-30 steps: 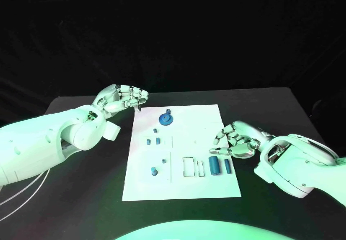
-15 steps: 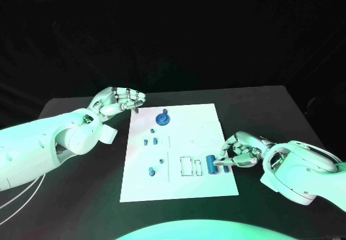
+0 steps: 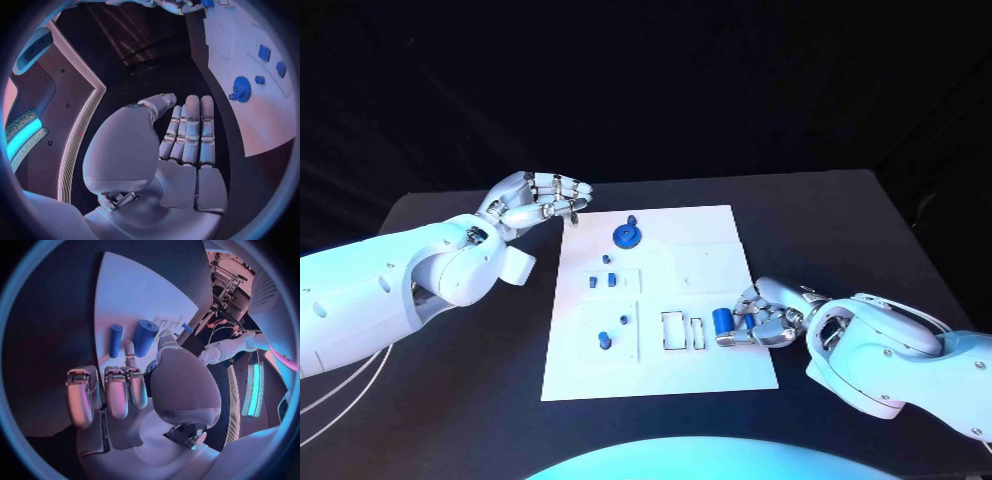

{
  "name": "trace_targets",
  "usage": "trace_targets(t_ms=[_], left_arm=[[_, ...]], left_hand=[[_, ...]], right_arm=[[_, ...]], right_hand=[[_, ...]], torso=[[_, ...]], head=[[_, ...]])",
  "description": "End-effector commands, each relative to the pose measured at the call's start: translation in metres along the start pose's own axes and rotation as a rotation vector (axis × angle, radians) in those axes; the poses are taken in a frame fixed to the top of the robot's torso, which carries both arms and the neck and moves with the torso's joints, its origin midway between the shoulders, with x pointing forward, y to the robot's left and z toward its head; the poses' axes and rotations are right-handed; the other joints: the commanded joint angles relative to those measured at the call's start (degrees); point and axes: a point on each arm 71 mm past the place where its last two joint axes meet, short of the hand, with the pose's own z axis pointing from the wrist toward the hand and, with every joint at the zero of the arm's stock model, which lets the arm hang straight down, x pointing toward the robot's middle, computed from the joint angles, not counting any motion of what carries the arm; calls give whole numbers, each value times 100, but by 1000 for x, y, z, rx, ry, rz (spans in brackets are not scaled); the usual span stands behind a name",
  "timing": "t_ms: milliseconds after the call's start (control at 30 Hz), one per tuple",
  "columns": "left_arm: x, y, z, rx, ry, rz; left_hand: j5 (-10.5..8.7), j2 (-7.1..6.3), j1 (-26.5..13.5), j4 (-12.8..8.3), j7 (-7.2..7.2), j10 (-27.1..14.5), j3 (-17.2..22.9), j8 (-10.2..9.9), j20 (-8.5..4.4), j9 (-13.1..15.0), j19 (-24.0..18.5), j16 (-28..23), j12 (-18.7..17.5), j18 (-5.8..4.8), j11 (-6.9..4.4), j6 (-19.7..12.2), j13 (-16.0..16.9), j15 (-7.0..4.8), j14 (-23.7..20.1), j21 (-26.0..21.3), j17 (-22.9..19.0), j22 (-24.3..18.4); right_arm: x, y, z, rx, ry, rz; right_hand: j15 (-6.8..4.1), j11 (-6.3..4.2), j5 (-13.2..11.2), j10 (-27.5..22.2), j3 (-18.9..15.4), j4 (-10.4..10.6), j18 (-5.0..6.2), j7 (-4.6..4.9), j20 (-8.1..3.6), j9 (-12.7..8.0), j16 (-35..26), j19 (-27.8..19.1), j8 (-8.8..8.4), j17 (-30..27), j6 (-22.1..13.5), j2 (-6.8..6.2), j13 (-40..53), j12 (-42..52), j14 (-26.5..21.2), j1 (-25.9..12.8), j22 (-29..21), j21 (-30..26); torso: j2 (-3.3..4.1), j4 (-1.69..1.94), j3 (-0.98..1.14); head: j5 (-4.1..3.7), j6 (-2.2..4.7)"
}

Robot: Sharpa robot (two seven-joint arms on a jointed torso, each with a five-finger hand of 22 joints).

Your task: Assemble the parts on the task board

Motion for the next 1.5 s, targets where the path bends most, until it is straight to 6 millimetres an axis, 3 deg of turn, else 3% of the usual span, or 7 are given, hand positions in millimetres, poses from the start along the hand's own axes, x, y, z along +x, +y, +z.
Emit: trace_targets(t_ms=[33,433,567,700,833,1100,1500], left_arm=[[2,0,0,5,15,-14],[2,0,0,1,18,-16],[2,0,0,0,18,-16],[2,0,0,-1,19,-16],[2,0,-1,-3,19,-16],[1,0,-1,-5,18,-16],[1,1,0,-10,19,-15]], left_hand=[[18,10,-69,-6,17,-31,-18,35,14,-8,-27,-12,34,79,5,-36,-8,14,-39,-37,-8,-5],[21,16,-80,3,15,-39,-20,44,16,-8,-29,-8,41,80,5,-36,-9,15,-42,-48,-8,-13],[22,20,-82,5,15,-43,-19,47,17,-8,-29,-8,44,81,4,-36,-9,15,-43,-52,-8,-16],[22,20,-82,5,15,-43,-19,47,17,-8,-29,-8,44,81,4,-36,-9,15,-43,-52,-8,-16],[24,22,-79,4,13,-45,-17,50,17,-8,-29,-7,46,82,4,-36,-10,14,-45,-54,-8,-17],[26,24,-74,0,12,-48,-14,54,17,-7,-28,-7,50,83,3,-36,-10,13,-48,-57,-9,-20],[55,55,-5,-48,9,-74,39,77,6,-10,-20,-12,70,88,0,-39,-16,3,-68,-49,-15,-18]], right_arm=[[3,0,3,15,2,-39],[12,1,13,43,16,-61],[14,2,16,51,17,-70],[15,3,16,55,16,-78],[15,4,15,57,3,-70],[12,5,11,69,-28,45],[-10,19,7,54,-62,198]], right_hand=[[4,-22,-17,614,-28,-1,-80,-11,10,9,18,599,42,1509,30,28,1505,22,608,-59,1505,20],[-25,-58,119,614,49,-7,-80,-53,-9,59,18,599,119,1509,118,158,1505,22,608,-69,1505,20],[-49,-84,678,614,169,-20,-80,-79,-32,90,18,599,159,1509,146,239,1505,22,608,194,1505,20],[-71,-107,795,614,461,-48,-80,-104,-51,94,18,599,176,1509,170,313,1505,22,608,715,1505,20],[-96,-138,1275,614,786,-46,-80,-137,-74,71,18,599,177,1509,222,287,1505,22,608,1039,1505,20],[-150,-209,1645,614,1089,-36,-80,-219,-116,87,18,599,266,1509,386,299,1505,22,608,946,1505,20],[-171,-227,1736,614,1322,-30,-80,-242,-141,103,18,599,316,1509,424,320,1505,22,608,553,1505,20]], torso=[[0,-1,3],[1,4,-3],[-3,0,-4],[-4,-1,-9],[-3,0,-11],[-9,-6,-10],[-7,-7,-4]], head=[[13,-12],[12,-34],[16,-37],[15,-37],[17,-33],[29,-20],[2,7]])
